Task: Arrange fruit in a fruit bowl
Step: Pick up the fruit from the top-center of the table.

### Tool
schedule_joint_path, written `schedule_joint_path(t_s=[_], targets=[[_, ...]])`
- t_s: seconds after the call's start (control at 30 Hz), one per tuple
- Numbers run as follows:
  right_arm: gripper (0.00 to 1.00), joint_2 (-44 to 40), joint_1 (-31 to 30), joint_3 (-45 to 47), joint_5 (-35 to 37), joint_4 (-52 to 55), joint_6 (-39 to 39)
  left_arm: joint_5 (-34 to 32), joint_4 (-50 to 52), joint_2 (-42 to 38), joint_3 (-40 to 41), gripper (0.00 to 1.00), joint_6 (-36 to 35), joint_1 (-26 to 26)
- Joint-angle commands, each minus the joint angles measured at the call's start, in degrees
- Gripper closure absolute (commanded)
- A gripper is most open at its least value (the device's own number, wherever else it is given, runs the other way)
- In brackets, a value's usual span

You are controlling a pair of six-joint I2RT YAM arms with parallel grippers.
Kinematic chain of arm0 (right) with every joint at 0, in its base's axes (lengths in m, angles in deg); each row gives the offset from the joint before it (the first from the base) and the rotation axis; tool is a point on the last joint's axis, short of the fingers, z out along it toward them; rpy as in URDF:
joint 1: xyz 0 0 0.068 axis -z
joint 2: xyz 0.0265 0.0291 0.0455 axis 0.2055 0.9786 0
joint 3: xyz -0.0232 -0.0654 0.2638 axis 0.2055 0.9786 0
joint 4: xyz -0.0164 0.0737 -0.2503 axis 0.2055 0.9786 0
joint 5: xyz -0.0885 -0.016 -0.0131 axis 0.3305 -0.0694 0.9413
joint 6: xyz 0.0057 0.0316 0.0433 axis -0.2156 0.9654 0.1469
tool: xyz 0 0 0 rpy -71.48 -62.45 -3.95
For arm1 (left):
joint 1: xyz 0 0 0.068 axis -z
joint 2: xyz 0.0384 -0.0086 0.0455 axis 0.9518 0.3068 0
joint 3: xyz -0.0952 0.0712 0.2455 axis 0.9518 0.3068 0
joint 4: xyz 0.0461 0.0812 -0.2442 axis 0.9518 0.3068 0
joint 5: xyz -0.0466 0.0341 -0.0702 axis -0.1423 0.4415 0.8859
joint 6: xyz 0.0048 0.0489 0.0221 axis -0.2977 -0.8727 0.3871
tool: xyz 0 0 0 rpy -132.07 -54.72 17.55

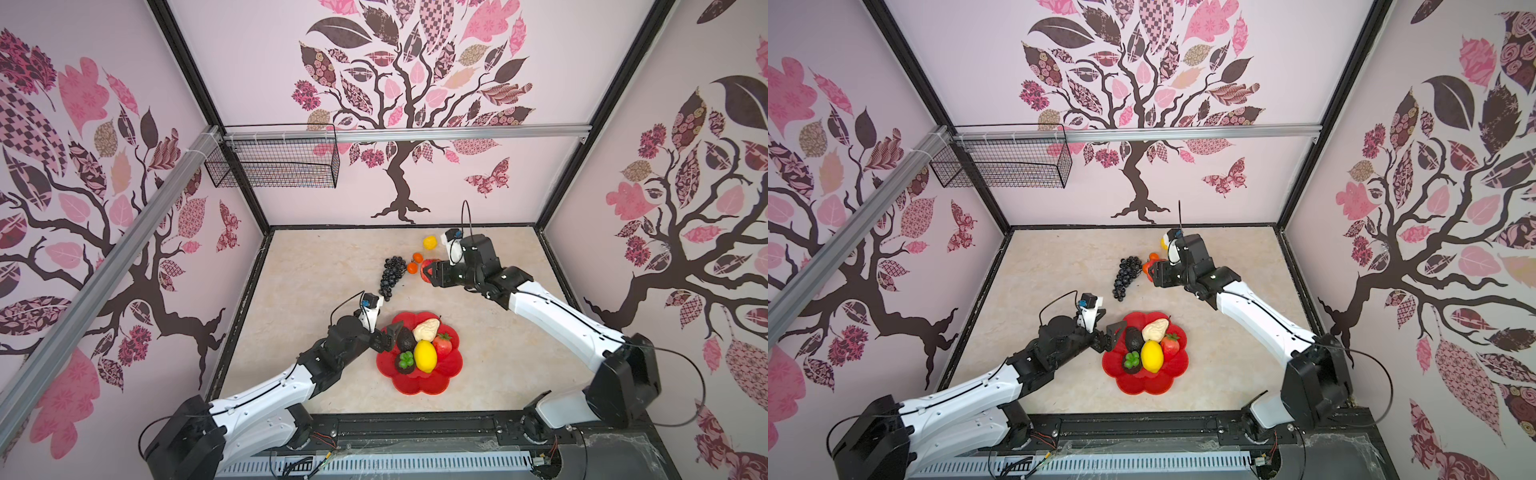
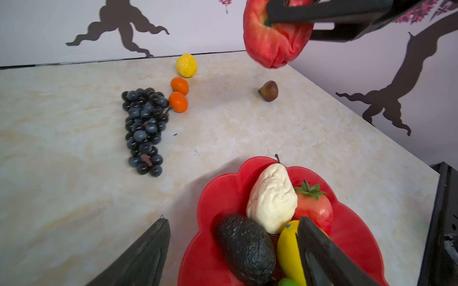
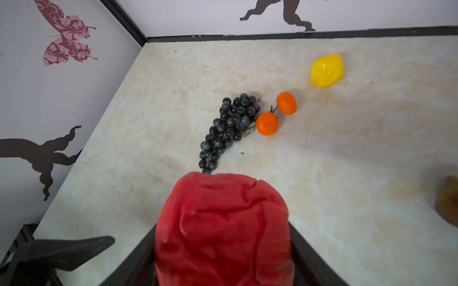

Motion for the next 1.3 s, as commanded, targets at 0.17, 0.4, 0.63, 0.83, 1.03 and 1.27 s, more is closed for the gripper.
schedule_joint_path(t_s=[0.17,0.4,0.63,0.83,1.03,1.27], targets=[[0.32,-11.5,-2.2,10.8,-7.8,1.8,5.2,5.4,-8.5,7.7,-6.9,0.22,-14.2,6.3],[0.33,-15.6,-5.4,14.6,-7.7,2.1,7.1,8.0,-9.7,9.2,-6.8,0.2,-17.1,6.4],[0.35,-16.3,-8.4,16.2,-8.1,1.3,9.0,10.1,-11.1,9.1,-5.8,0.18,-17.2,6.8],[0.35,-16.2,-11.0,16.1,-7.8,0.8,9.8,9.6,-10.6,9.4,-6.2,0.16,-17.0,6.8],[0.35,-15.6,-12.2,15.9,-8.4,-0.1,10.3,10.8,-10.5,10.2,-6.5,0.17,-16.9,6.8],[0.35,-14.6,-13.3,16.4,-9.3,-1.7,10.8,9.2,-10.7,10.7,-6.4,0.23,-16.9,6.8]])
